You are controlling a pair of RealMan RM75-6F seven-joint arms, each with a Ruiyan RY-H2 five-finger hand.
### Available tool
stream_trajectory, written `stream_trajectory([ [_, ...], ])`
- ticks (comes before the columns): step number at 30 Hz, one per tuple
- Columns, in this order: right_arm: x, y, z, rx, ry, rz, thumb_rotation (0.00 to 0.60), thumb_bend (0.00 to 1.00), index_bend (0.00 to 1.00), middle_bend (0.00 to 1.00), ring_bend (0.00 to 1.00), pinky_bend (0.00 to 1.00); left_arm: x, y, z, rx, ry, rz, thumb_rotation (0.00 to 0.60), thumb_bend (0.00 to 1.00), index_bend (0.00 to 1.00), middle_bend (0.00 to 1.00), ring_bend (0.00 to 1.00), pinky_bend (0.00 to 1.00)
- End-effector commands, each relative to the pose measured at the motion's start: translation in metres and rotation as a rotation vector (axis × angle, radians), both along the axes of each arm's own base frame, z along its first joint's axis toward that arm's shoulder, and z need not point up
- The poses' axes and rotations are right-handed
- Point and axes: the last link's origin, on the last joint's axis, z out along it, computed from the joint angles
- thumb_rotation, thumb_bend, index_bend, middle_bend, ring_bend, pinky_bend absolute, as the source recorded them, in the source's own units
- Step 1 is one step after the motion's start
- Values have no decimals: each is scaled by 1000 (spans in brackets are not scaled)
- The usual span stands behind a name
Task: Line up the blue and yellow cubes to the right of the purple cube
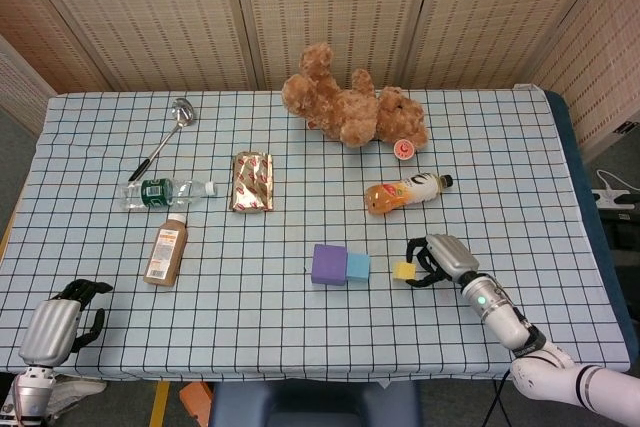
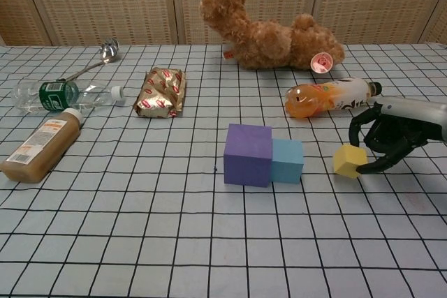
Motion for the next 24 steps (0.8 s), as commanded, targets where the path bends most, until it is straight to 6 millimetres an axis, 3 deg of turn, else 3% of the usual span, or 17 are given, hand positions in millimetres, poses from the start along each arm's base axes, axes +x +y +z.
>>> stream_trajectory([
  [1,2,-2,-5,15,-11,2,600,106,610,859,930,1000,0,0,0,-1,0,0,600,542,349,359,240,515],
  [24,9,-13,-28,58,-63,2,600,105,610,859,930,1000,0,0,1,5,2,-3,600,540,349,361,239,516],
])
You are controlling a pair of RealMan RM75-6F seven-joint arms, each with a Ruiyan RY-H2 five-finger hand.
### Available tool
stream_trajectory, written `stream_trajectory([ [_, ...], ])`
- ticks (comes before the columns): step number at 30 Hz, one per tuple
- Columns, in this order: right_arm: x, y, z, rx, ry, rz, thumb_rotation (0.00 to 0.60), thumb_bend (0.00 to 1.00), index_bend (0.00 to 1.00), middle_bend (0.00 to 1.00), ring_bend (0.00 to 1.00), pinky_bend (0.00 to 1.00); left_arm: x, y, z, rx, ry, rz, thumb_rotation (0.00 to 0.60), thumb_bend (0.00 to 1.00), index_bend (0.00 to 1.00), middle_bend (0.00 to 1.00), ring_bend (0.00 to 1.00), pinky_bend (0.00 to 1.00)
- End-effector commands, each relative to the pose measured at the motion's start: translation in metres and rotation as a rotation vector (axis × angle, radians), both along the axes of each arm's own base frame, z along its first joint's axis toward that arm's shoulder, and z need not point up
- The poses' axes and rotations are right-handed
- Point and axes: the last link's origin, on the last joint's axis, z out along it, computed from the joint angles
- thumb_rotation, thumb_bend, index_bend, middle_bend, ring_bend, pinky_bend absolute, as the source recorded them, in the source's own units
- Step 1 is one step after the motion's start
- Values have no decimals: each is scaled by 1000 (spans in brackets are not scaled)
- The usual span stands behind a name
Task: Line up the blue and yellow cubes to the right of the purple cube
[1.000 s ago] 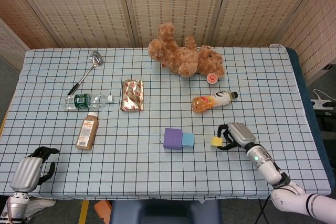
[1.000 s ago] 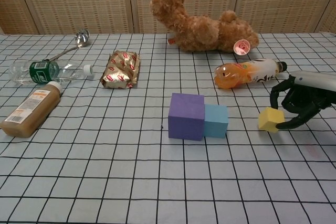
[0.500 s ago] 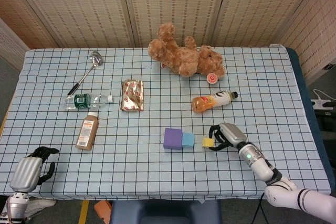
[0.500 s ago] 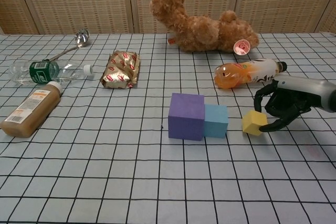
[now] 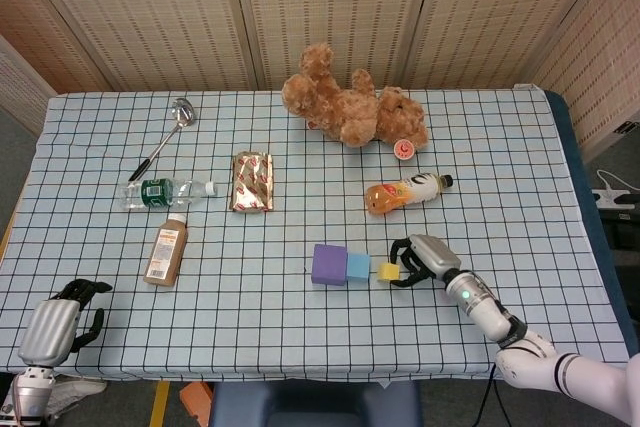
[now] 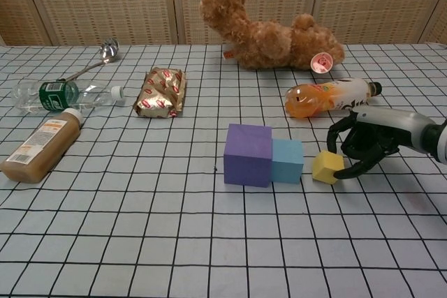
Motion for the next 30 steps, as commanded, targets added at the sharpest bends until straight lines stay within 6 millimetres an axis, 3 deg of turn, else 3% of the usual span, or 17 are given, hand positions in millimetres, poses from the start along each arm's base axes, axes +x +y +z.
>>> stream_trajectory([
  [1,1,-1,-2,3,-5,3,600,105,610,859,930,1000,0,0,0,-1,0,0,600,540,349,361,240,516],
  [16,8,-6,-9,12,-31,15,600,106,610,859,930,1000,0,0,0,-3,1,0,600,542,349,361,240,515],
  [30,8,-8,-15,24,-33,16,600,105,542,859,930,1000,0,0,-1,-6,-1,1,600,542,349,361,239,515],
])
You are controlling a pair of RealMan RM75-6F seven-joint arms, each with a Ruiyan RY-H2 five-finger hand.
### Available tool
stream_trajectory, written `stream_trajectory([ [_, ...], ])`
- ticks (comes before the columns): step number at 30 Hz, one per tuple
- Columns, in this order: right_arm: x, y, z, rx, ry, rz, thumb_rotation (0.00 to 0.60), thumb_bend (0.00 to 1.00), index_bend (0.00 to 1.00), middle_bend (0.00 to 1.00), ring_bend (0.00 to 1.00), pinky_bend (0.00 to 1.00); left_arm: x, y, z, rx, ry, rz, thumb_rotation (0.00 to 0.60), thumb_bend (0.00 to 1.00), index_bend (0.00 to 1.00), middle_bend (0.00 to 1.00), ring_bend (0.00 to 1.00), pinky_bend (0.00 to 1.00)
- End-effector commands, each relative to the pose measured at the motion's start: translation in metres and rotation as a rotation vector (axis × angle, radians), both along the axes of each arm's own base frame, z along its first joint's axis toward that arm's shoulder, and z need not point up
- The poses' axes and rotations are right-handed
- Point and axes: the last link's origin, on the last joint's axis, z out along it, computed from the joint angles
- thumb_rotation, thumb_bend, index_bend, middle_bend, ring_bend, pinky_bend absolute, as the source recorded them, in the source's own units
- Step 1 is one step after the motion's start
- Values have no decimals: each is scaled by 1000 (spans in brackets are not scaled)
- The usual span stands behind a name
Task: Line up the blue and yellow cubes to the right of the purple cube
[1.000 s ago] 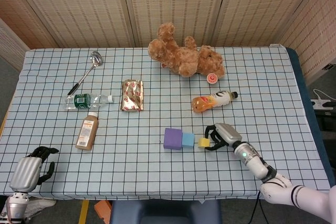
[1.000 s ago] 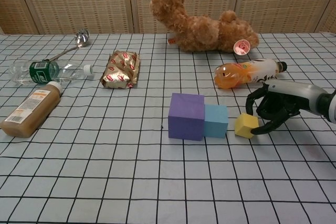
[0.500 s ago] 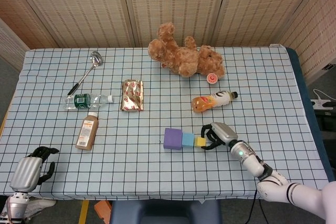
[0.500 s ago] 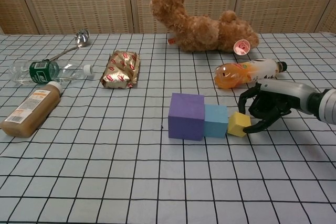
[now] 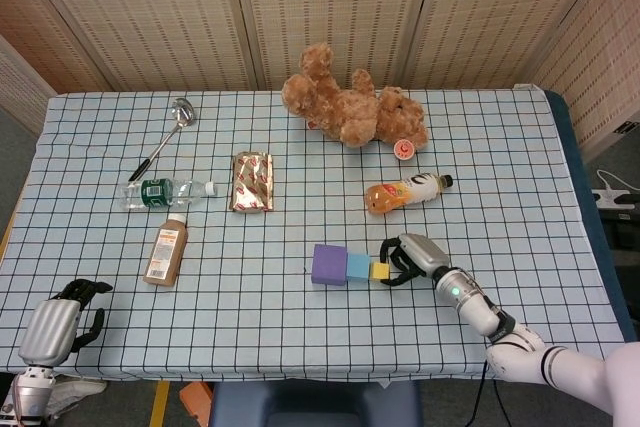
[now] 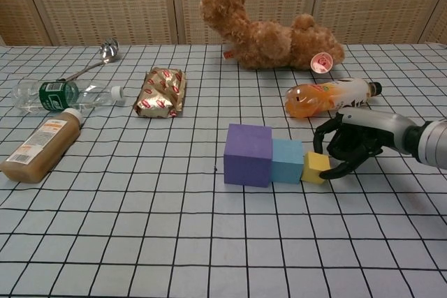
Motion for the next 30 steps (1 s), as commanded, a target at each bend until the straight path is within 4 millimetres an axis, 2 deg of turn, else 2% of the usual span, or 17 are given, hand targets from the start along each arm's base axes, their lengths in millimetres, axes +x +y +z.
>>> stream_trajectory([
  [1,0,0,0,0,0,0,600,105,539,859,930,1000,0,0,0,0,0,0,600,542,349,361,239,515],
  [6,0,0,1,-4,-12,-3,600,106,480,859,930,1000,0,0,0,-2,0,1,600,542,349,361,240,515],
  [10,0,1,4,-20,-29,9,600,106,382,859,930,1000,0,0,0,-2,1,0,600,542,349,361,240,515],
  [15,-1,1,8,-27,-45,9,600,106,335,859,930,1000,0,0,-1,-5,0,0,600,542,349,361,240,515],
  [22,-7,5,25,-33,-28,10,600,106,336,859,930,1000,0,0,0,-3,-2,0,600,541,349,362,240,515],
  [26,-10,7,35,-29,15,11,600,107,394,859,930,1000,1,-1,0,-3,-2,-2,600,542,349,361,240,515],
  [30,-11,9,37,-19,47,6,600,210,439,859,930,1000,1,-1,-1,-5,-2,-2,600,542,349,361,240,515],
])
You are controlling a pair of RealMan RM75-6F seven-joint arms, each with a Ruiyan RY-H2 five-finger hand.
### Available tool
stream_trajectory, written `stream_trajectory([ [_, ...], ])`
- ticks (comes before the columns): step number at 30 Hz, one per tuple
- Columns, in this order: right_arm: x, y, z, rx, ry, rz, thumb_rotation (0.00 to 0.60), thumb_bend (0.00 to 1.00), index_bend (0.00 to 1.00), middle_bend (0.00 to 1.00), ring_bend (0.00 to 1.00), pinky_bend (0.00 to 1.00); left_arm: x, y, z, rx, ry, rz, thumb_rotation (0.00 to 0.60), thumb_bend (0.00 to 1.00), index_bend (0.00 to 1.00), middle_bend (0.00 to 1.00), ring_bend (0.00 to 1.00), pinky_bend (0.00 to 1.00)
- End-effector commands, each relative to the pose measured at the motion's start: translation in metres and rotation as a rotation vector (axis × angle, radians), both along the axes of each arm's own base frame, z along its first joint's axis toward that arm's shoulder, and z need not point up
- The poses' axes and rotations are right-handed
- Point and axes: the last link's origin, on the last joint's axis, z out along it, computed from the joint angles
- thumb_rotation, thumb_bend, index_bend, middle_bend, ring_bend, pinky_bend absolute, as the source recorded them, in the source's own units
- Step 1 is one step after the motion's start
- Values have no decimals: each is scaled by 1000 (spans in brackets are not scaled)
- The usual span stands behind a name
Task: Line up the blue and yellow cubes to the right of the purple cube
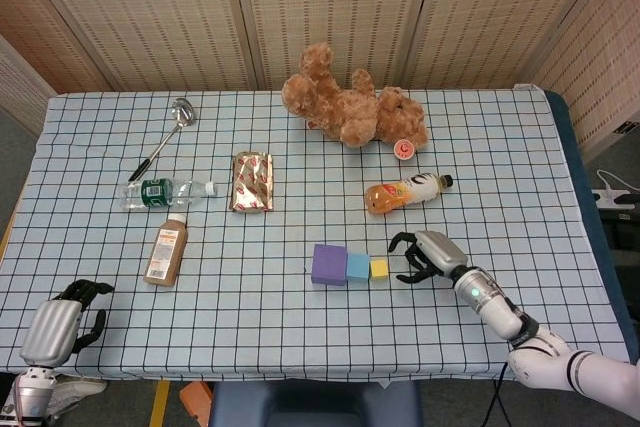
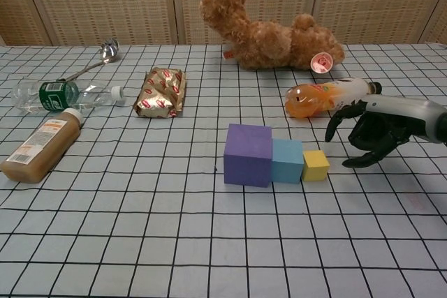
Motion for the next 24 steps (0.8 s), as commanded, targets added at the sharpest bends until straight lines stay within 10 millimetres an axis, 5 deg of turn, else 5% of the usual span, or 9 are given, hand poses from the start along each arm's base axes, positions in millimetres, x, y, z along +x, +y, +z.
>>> stream_trajectory([
  [1,-2,2,1,15,23,-15,600,243,445,860,931,1000,0,0,0,-1,0,0,600,541,349,361,240,515],
  [10,-1,4,-9,61,25,-43,600,395,480,865,936,1000,-1,0,1,2,0,4,600,541,349,362,240,515],
  [24,2,7,-17,84,-5,-48,600,403,486,866,938,1000,0,0,1,4,-3,0,600,541,349,372,240,515],
])
